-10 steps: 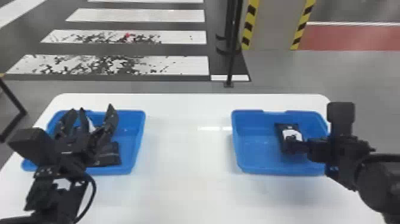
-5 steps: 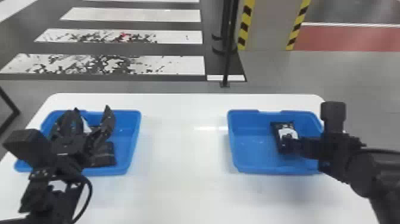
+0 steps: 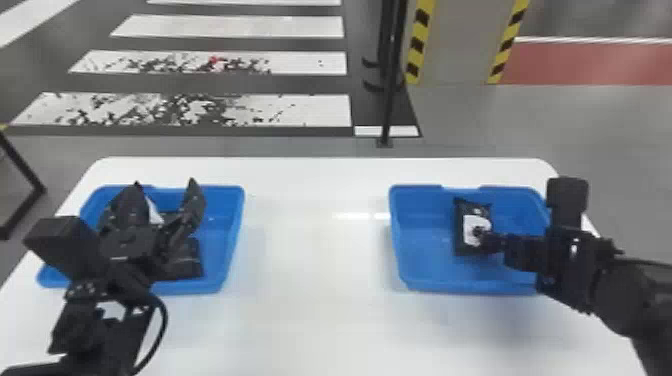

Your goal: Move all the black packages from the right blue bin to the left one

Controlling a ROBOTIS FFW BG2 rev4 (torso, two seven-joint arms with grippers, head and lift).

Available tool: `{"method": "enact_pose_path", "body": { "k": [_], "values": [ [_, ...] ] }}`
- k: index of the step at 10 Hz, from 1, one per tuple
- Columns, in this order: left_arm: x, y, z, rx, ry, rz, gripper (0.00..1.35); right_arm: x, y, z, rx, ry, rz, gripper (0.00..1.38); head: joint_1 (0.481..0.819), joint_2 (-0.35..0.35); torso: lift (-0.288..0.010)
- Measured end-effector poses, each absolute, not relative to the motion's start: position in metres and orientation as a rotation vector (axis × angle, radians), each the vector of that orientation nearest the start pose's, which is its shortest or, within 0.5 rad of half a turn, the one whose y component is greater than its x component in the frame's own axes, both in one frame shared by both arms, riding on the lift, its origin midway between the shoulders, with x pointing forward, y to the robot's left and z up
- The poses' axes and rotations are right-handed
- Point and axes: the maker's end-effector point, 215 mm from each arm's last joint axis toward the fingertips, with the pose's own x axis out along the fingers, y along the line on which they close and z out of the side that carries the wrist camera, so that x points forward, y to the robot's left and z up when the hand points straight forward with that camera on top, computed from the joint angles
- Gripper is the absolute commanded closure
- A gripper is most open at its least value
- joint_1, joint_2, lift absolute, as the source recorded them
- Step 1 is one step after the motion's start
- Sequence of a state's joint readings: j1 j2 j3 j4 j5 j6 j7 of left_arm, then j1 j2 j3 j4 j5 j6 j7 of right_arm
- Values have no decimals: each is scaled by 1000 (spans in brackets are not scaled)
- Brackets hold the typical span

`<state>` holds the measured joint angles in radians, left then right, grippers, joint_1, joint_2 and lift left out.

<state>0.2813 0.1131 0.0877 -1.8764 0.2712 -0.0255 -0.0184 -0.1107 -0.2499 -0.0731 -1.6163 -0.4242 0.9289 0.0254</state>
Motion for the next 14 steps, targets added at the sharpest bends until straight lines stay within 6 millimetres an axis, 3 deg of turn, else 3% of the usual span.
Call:
{"method": "enact_pose_path", "body": {
  "k": [2,3,5,6,10,14],
  "values": [
    [513,294,-310,-137,-68,28,173,545,-290,-487,208,752,78,1124,695,3,-140],
    [513,293,-308,-137,-74,28,173,542,-283,-484,232,745,97,993,695,9,-140],
    [513,294,-307,-137,-80,29,168,533,-268,-474,266,739,135,217,695,24,-140],
    [513,294,-306,-138,-80,29,170,526,-262,-466,260,745,149,75,695,32,-140],
    [513,292,-309,-141,-73,26,173,518,-250,-438,202,757,163,105,695,43,-140],
    [513,292,-310,-139,-70,25,173,536,-242,-446,202,784,146,114,695,51,-140]
  ]
}}
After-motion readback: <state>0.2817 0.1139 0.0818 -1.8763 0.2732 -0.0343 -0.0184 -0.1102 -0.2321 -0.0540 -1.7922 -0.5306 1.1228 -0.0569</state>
